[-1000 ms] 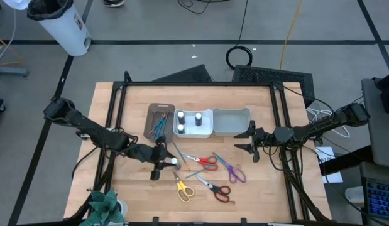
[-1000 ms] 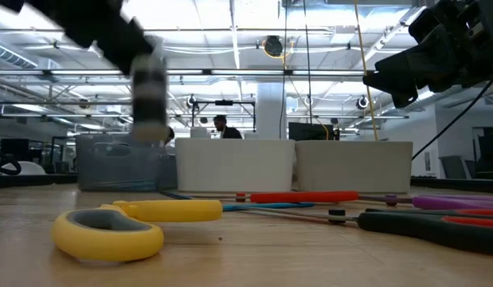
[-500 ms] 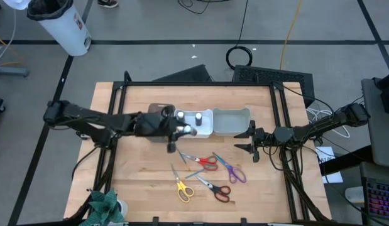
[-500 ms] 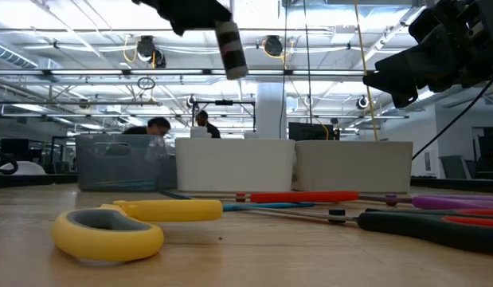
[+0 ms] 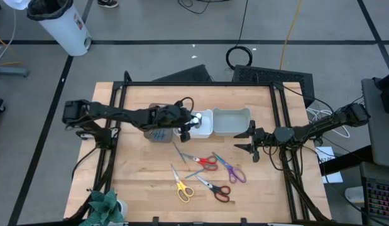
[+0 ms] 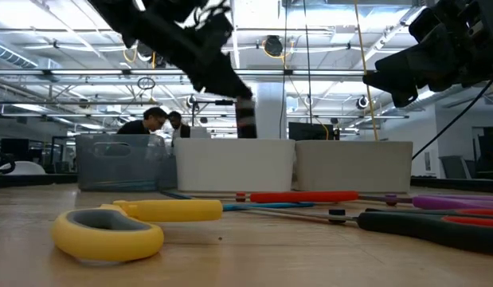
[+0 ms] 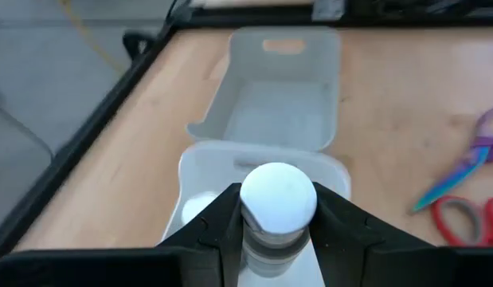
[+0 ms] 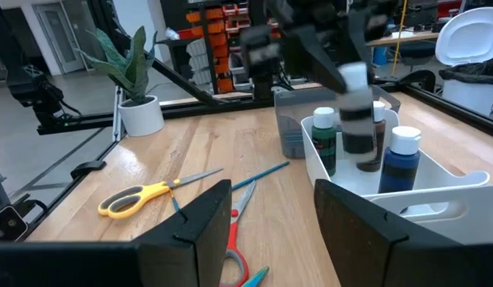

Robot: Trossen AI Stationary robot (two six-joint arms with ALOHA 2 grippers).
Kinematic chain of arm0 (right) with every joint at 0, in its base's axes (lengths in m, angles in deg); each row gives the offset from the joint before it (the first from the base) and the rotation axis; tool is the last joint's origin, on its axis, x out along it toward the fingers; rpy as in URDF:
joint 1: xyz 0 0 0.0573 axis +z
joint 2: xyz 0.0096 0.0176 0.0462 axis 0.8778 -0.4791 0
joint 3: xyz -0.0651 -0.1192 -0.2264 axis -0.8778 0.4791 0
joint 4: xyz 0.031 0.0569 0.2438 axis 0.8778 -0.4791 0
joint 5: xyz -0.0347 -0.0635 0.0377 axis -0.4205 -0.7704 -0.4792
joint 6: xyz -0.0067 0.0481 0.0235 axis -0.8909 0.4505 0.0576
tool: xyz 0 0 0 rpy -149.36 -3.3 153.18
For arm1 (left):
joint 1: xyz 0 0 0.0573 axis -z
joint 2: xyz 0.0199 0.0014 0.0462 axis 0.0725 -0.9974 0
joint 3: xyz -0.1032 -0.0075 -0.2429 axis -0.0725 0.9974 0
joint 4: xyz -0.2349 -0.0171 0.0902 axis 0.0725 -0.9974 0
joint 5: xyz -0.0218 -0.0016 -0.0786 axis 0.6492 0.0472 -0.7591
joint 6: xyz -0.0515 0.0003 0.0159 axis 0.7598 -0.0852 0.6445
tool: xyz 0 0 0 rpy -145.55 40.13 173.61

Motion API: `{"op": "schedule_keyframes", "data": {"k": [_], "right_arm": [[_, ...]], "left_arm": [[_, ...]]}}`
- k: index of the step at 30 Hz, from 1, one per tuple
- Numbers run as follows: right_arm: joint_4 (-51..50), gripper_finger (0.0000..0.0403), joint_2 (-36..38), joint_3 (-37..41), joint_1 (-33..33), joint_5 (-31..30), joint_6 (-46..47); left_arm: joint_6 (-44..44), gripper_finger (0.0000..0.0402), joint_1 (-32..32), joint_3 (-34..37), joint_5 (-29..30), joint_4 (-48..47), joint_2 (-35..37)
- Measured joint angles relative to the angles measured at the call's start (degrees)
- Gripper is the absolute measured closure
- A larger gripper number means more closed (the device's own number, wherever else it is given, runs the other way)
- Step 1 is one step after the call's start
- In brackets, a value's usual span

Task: Pick & Place Paint Supplies
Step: Put the gray paint bottle into the white bin

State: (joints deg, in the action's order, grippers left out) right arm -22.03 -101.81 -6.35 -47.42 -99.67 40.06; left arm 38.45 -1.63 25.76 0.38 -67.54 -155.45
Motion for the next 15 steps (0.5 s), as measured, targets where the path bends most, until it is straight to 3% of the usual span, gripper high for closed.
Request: {"op": "schedule_keyframes", "data": {"k": [15], "right_arm": [[-0.3,0.0232,0.0,0.0,0.0,0.0,0.0]], "left_arm": [[2.5,0.0280,-1.3,0.0,-3.0,5.4,-10.9]]}}
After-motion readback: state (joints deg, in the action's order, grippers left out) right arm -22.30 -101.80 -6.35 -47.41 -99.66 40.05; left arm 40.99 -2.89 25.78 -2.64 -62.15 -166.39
